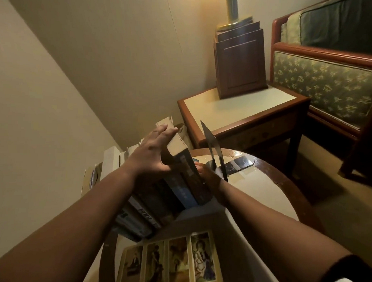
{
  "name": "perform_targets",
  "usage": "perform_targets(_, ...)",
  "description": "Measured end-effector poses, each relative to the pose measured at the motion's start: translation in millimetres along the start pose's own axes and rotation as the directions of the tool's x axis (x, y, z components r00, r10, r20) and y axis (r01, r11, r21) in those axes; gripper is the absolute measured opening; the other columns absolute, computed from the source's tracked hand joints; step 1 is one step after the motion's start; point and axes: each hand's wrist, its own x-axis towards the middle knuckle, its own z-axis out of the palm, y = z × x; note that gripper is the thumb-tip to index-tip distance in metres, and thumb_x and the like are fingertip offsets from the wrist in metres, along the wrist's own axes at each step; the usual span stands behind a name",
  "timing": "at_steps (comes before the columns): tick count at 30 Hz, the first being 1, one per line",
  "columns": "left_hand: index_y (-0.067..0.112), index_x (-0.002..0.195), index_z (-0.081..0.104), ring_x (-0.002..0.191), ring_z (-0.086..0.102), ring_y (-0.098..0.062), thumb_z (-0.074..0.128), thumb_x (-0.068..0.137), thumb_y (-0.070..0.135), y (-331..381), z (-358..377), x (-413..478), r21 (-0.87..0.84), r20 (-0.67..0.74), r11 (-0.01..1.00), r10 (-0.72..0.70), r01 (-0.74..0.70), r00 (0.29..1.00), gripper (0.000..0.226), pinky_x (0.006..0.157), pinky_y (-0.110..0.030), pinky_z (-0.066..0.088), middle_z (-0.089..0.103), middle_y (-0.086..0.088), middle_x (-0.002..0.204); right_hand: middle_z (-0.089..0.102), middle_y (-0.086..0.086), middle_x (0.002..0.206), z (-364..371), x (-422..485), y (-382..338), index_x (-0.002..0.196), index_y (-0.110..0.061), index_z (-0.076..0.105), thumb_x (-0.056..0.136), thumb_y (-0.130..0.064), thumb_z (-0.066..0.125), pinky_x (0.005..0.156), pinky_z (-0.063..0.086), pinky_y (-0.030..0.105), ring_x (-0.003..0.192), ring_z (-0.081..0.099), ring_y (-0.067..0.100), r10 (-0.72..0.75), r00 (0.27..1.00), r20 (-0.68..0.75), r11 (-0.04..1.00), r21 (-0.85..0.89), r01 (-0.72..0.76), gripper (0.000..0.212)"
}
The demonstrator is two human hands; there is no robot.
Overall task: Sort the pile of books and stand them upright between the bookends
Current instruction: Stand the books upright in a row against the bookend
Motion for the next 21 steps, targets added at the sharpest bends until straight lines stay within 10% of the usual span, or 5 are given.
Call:
perform_targets(6, 0.035, 0.153, 0.024, 0.149, 0.019, -0.023, 0.069, 0.063, 0.058, -2, 1, 0, 0.028, -0.032, 1.0, 0.014, -0.013, 0.999, 0.103, 0.114, -0.054, 0.03, 0.016, 0.001, 0.163, 0.055, -0.002, 0.058, 1, -8, -29, 0.075, -0.017, 0.043, 0.105, -0.005, 0.03, 0.055, 0.044, 0.012, 0.07, 0.047, 0.007, -0.07, 0.994, -0.082, 0.997, -0.046, 0.067, 0.035)
perform_targets(11, 0.032, 0.154, 0.025, 0.149, 0.02, -0.024, 0.075, 0.065, 0.043, -8, 2, 5, 0.023, -0.044, 1.0, 0.019, -0.018, 0.999, 0.102, 0.114, -0.059, 0.03, 0.017, 0.0, 0.163, 0.064, -0.011, 0.066, -4, 19, -3, 0.082, -0.021, 0.046, 0.106, -0.01, 0.033, 0.064, 0.045, 0.004, 0.066, 0.059, -0.004, -0.112, 0.993, -0.029, 0.985, -0.134, 0.107, 0.029)
perform_targets(15, 0.03, 0.153, 0.028, 0.149, 0.02, -0.024, 0.076, 0.065, 0.04, -10, 5, 6, 0.022, -0.056, 0.999, 0.037, -0.036, 0.998, 0.101, 0.114, -0.055, 0.031, 0.019, -0.002, 0.162, 0.051, -0.019, 0.115, -5, 32, 16, 0.121, -0.037, 0.046, 0.108, -0.026, 0.033, 0.084, 0.032, -0.007, 0.094, 0.049, -0.029, -0.166, 0.984, 0.069, 0.953, -0.243, 0.178, 0.021)
perform_targets(18, 0.031, 0.152, 0.027, 0.149, 0.019, -0.024, 0.075, 0.064, 0.042, -8, 4, 6, 0.016, -0.053, 1.0, 0.028, -0.027, 0.998, 0.101, 0.112, -0.051, 0.03, 0.018, -0.002, 0.163, 0.035, 0.025, 0.154, -11, 33, 14, 0.15, -0.01, 0.032, 0.104, -0.01, 0.042, 0.112, 0.015, 0.009, 0.14, 0.04, 0.015, -0.185, 0.98, 0.073, 0.878, -0.436, 0.198, 0.047)
perform_targets(21, 0.033, 0.152, 0.027, 0.149, 0.02, -0.025, 0.075, 0.065, 0.043, -7, 5, 6, 0.012, -0.052, 1.0, 0.021, -0.02, 0.998, 0.1, 0.111, -0.051, 0.031, 0.018, -0.002, 0.163, 0.06, 0.033, 0.122, -14, 38, 25, 0.134, 0.0, 0.047, 0.098, -0.02, 0.056, 0.089, 0.047, 0.044, 0.111, 0.062, 0.046, -0.188, 0.982, 0.022, 0.747, -0.646, 0.157, 0.042)
